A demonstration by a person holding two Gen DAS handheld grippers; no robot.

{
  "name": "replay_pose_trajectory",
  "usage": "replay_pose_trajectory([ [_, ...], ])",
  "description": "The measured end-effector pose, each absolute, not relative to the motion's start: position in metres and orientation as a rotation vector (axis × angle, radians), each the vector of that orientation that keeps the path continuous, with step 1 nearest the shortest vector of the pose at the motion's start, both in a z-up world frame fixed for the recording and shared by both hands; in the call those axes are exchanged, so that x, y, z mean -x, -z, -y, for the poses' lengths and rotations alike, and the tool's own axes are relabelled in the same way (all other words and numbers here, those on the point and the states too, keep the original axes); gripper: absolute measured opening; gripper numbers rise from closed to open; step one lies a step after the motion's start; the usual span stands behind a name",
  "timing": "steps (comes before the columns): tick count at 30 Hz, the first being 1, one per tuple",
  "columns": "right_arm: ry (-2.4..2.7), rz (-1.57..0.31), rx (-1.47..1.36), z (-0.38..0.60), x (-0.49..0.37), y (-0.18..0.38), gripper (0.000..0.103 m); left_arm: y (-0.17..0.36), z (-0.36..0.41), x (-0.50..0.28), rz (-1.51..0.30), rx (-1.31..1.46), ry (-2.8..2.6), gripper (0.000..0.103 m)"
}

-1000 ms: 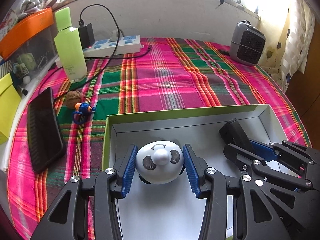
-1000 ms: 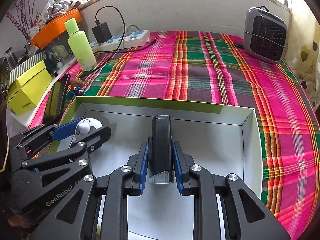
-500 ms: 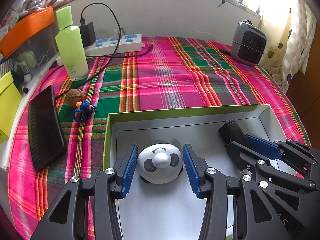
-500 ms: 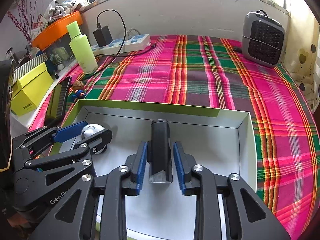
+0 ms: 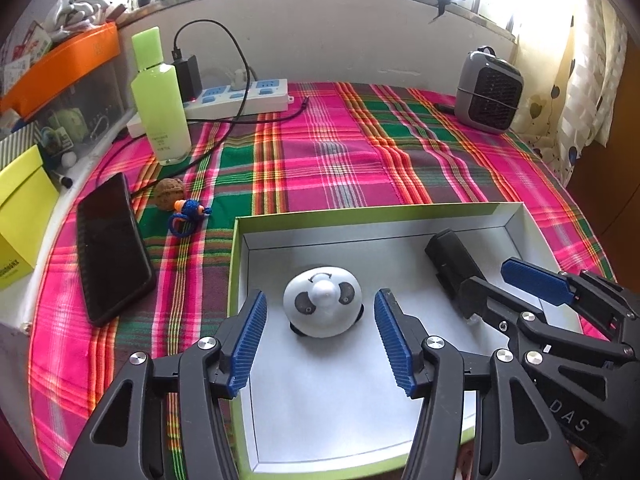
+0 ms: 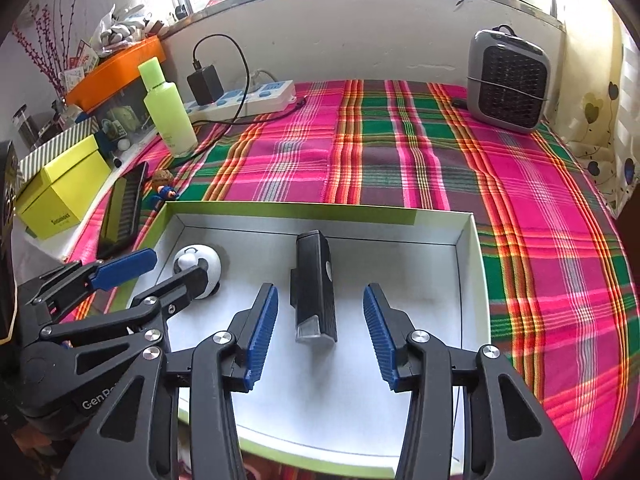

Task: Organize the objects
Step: 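Open both tools to set the panda gadget and flashlight in the box, then withdraw both tools from the box toward the pink clips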

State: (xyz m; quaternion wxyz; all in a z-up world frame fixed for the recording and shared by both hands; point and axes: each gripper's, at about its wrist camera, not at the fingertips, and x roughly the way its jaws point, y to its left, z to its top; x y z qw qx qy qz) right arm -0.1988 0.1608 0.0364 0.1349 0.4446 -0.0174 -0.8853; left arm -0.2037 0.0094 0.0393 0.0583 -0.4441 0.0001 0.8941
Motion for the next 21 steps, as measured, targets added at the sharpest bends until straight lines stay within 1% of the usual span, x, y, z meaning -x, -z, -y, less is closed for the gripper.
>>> replay_pose_trajectory([
  [8, 2.588, 0.056, -1.261, -0.164, 0.18, -0.045, 0.046, -0.049, -0.004, 0.184, 0.013, 1.32, -2.736, 0.056],
  [14, 2.623, 0.035, -1.214, -0.167, 0.161, -0.054, 0.046, -0.058, -0.004, 0.16, -0.019, 1.26, -2.766, 0.056],
  [21, 2.64, 0.03, -1.168, -0.173, 0.134, -0.06, 0.046, -0.062, 0.004, 0.137, 0.036, 1.238, -2.774, 0.056],
])
